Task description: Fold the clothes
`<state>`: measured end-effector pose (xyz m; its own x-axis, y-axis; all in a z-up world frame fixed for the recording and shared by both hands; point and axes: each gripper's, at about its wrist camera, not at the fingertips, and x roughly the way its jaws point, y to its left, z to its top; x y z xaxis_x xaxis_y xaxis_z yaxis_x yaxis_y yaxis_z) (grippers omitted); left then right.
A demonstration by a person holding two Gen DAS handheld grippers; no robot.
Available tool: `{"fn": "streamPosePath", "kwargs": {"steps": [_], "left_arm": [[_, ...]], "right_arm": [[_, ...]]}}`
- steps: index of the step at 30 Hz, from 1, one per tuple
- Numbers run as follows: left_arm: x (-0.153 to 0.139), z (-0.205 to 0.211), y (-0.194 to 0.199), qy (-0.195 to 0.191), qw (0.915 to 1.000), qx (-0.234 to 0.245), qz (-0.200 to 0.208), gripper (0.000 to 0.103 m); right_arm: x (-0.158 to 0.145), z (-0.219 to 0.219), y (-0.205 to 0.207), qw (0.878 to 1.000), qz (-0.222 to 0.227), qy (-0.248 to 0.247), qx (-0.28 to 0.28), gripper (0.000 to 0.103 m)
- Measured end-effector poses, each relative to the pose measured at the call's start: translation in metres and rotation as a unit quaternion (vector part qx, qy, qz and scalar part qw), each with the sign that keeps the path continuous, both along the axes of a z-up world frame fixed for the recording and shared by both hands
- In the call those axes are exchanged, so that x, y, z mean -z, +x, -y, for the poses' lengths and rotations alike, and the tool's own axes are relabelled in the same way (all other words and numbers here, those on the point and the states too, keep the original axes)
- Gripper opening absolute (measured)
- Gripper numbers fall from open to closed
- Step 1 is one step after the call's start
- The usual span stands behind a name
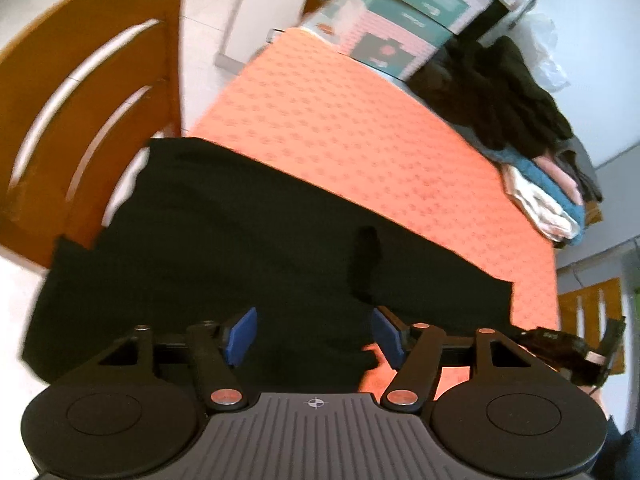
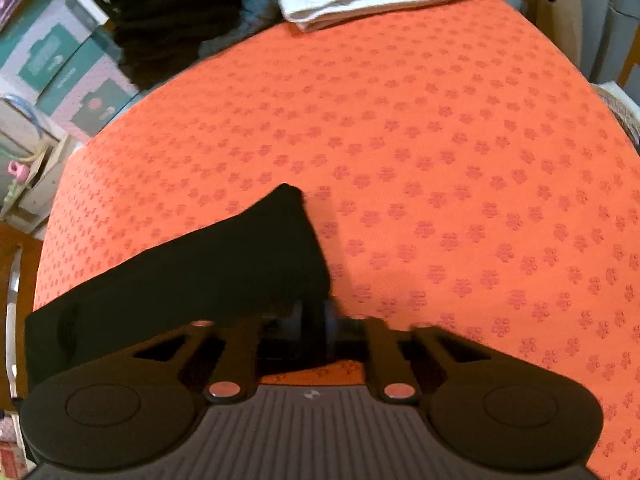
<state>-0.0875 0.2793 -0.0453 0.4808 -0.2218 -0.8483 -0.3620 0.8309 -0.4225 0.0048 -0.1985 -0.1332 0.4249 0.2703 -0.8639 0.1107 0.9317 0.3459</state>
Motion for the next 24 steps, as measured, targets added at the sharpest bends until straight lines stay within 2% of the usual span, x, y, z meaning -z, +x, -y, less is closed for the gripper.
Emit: {"fn": "streamPosePath", "kwargs": {"steps": [2, 6, 9, 12, 17, 24], "left_arm": [[0.0, 0.01, 0.012, -0.006, 1.0, 0.008, 0.002, 0.069], [0.003, 0.038, 0.043, -0.034, 0.9984, 0.045, 0.009, 0.078], [0.004, 0.059, 0.066, -0.055, 0.9958, 0.073, 0.014, 0.081], [0.007, 0.085, 0.094, -0.07, 0.9918, 0.107, 0.002, 0.087], [0.015, 0.131, 0.129, -0.086, 0.9842, 0.154, -0.015, 0.087], [0.04, 0.168, 0.171, -0.124, 0.9735, 0.188, -0.04, 0.086]], "right_arm": [[-0.009, -0.009, -0.002, 1.0, 0.015, -0.017, -0.013, 0.005], [-0.036, -0.033, -0.008, 0.996, 0.061, -0.048, -0.05, 0.005], [-0.051, -0.047, -0.01, 0.992, 0.081, -0.053, -0.077, 0.005], [-0.061, -0.059, -0.012, 0.99, 0.091, -0.05, -0.099, 0.005], [-0.07, -0.078, -0.017, 0.985, 0.1, -0.056, -0.129, 0.005], [-0.073, -0.104, -0.028, 0.975, 0.121, -0.07, -0.171, 0.005]]}}
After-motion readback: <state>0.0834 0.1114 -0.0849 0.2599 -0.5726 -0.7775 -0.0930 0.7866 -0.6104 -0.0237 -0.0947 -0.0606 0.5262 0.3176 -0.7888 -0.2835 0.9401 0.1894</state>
